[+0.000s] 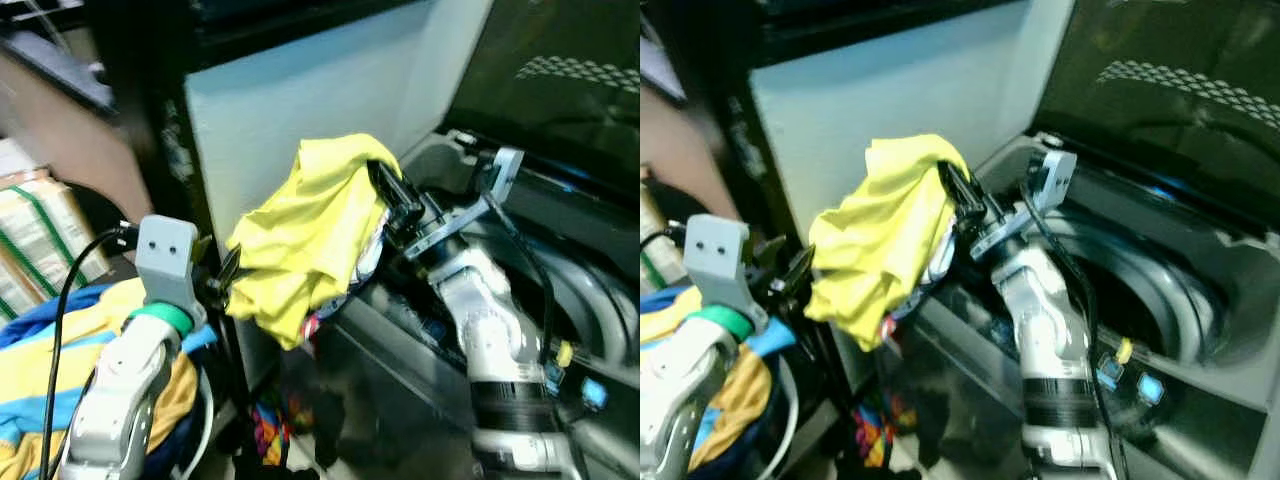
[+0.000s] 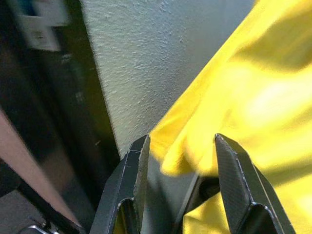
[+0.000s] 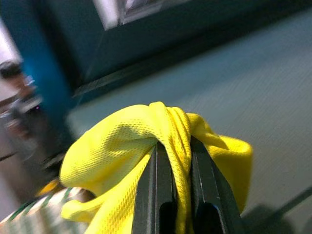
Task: Clothes washing
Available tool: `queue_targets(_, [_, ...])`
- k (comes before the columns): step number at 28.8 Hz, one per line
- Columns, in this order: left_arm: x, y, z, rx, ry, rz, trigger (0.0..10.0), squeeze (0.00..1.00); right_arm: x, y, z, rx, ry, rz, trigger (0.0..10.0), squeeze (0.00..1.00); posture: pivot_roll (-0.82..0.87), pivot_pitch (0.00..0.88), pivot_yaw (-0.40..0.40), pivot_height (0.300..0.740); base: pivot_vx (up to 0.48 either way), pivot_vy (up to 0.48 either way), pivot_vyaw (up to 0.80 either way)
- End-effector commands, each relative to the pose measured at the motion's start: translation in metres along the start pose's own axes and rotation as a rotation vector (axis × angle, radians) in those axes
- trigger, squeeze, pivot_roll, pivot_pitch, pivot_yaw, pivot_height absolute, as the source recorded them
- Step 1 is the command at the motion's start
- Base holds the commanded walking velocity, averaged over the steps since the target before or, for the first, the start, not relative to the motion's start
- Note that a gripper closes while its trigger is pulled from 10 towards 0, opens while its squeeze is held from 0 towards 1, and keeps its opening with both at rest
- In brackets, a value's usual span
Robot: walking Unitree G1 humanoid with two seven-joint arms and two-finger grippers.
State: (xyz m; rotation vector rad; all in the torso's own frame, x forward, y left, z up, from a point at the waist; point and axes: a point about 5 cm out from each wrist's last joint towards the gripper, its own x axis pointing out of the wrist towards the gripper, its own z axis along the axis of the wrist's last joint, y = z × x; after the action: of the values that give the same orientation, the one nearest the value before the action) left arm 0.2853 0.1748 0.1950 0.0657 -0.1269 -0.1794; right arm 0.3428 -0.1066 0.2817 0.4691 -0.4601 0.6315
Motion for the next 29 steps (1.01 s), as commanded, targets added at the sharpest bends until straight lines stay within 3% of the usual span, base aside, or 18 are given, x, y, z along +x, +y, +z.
queue_targets(1, [0.0,0.004,0.0,0.001,0.007,0.028,10.0,0.0,0.006,-0.001,0.024,-0.084,-0.098,-0.05,10.0,0.0,0.18,0.0,0.032,0.74,0.0,0.0,-0.8])
queue_targets(3, [0.002,0.011,0.004,0.008,-0.01,0.081,10.0,0.0,0.016,-0.012,0.035,-0.232,-0.094,-0.177,10.0,0.0,0.19,0.0,0.027,0.74,0.0,0.0,-0.8])
queue_targets(8, [0.001,0.02,0.009,0.017,-0.031,0.131,10.0,0.0,0.018,-0.011,0.032,-0.324,-0.041,-0.124,10.0,0.0,0.19,0.0,0.024,0.74,0.0,0.0,-0.8])
queue_targets(24, [0.004,0.025,0.02,0.013,-0.067,0.182,10.0,0.0,0.013,-0.023,0.027,-0.486,0.001,-0.214,10.0,0.0,0.18,0.0,0.018,0.74,0.0,0.0,-0.8])
queue_targets(29, [0.004,0.025,0.02,0.008,-0.069,0.185,10.0,0.0,0.01,-0.025,0.021,-0.498,0.036,-0.216,10.0,0.0,0.17,0.0,0.02,0.74,0.0,0.0,-0.8])
